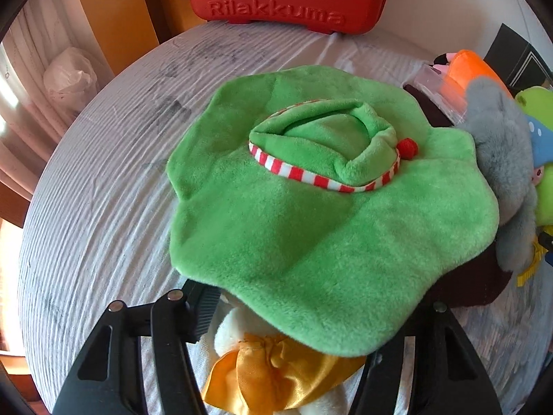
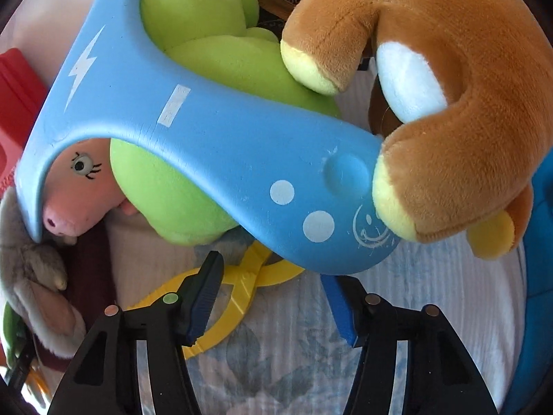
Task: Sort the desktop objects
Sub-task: 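Grasp the white plush in orange skirt with the left gripper while the right grasps the yellow clip, then lift the white plush and yellow clip with both grippers toward the blue crate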
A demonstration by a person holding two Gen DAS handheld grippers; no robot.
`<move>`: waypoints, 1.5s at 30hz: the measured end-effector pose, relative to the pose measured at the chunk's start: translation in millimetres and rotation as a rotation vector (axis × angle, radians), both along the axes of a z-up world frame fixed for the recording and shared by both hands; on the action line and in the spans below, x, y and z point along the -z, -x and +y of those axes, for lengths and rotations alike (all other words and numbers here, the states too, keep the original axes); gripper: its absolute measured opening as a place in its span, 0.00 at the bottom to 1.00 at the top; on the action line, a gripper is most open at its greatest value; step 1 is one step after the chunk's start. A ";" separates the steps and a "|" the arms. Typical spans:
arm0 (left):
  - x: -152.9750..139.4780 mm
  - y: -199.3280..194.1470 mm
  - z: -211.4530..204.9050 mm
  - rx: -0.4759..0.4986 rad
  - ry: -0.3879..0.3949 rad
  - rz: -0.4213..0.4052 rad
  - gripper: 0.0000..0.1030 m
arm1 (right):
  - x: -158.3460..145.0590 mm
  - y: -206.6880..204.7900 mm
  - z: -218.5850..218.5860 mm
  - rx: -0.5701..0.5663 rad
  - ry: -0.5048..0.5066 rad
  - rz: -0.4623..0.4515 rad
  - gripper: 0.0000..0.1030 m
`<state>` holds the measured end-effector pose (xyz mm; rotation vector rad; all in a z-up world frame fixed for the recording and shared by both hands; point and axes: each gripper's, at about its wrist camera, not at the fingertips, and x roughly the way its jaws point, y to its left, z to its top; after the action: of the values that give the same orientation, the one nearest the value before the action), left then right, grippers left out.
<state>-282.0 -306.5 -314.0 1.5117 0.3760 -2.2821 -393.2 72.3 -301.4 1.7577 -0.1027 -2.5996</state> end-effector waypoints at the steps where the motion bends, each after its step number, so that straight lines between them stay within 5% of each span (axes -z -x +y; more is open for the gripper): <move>1: -0.2 -3.7 0.2 0.005 -0.001 0.000 0.53 | 0.2 -1.6 2.7 -0.003 0.023 -0.011 0.46; 3: -0.5 -13.4 0.6 0.013 -0.016 -0.002 0.52 | -0.6 -7.6 6.6 -0.014 0.078 -0.046 0.30; 5: 0.1 -22.7 4.1 0.033 -0.012 -0.005 0.52 | -1.7 -14.2 4.2 -0.032 0.109 -0.049 0.28; 6: 0.0 -25.7 7.0 0.046 -0.008 -0.004 0.51 | -3.9 -17.1 2.5 -0.031 0.111 -0.023 0.36; 7: -0.1 -28.3 8.5 0.057 -0.005 -0.005 0.49 | -5.1 -17.8 1.7 -0.019 0.106 -0.008 0.64; 9: -1.5 -33.4 8.8 0.062 -0.004 -0.008 0.46 | -6.1 -16.1 3.4 0.023 0.136 0.012 0.96; 12: -2.3 -32.8 3.2 0.053 -0.013 0.001 0.46 | -9.6 -10.2 2.4 0.054 0.125 0.045 0.94; 15: -1.5 -28.8 -1.6 0.033 -0.006 0.007 0.45 | -4.8 -1.9 -1.0 0.047 0.067 0.021 0.85; 16: -1.9 -27.4 -2.7 0.028 -0.005 0.009 0.46 | -0.7 -1.7 -2.9 0.035 0.034 -0.007 0.62; 17: -2.3 -26.5 -3.5 0.025 -0.004 0.011 0.46 | 5.1 -3.6 -2.9 0.021 0.025 -0.040 0.50; 20: -2.6 -26.9 -4.2 0.030 0.001 0.015 0.46 | 15.3 -17.6 -4.9 -0.052 -0.037 -0.058 0.42; 24: -3.9 -38.2 -2.6 0.051 0.001 0.020 0.46 | 24.1 -46.0 6.4 -0.123 -0.058 -0.098 0.15; 35: 2.3 -79.7 19.6 0.125 0.006 0.006 0.45 | 50.3 -164.0 85.8 -0.247 -0.110 -0.219 0.11; 38: -0.7 -86.6 29.1 0.153 -0.009 0.006 0.45 | 52.6 -183.1 103.3 -0.230 -0.076 -0.210 0.20; 40: -5.6 -88.4 39.8 0.177 -0.018 0.016 0.45 | 47.9 -187.5 113.5 -0.196 -0.049 -0.170 0.55; 41: -8.1 -88.0 44.2 0.188 -0.019 0.021 0.45 | 44.8 -187.1 117.9 -0.178 -0.027 -0.146 0.61; 45: -23.2 -77.3 70.7 0.243 -0.003 0.066 0.45 | 40.8 -173.3 127.8 -0.113 -0.010 -0.071 0.62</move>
<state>-204.7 -235.7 -290.7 1.5613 0.2234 -2.5228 -219.8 200.0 -342.2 1.8025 0.0090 -2.4654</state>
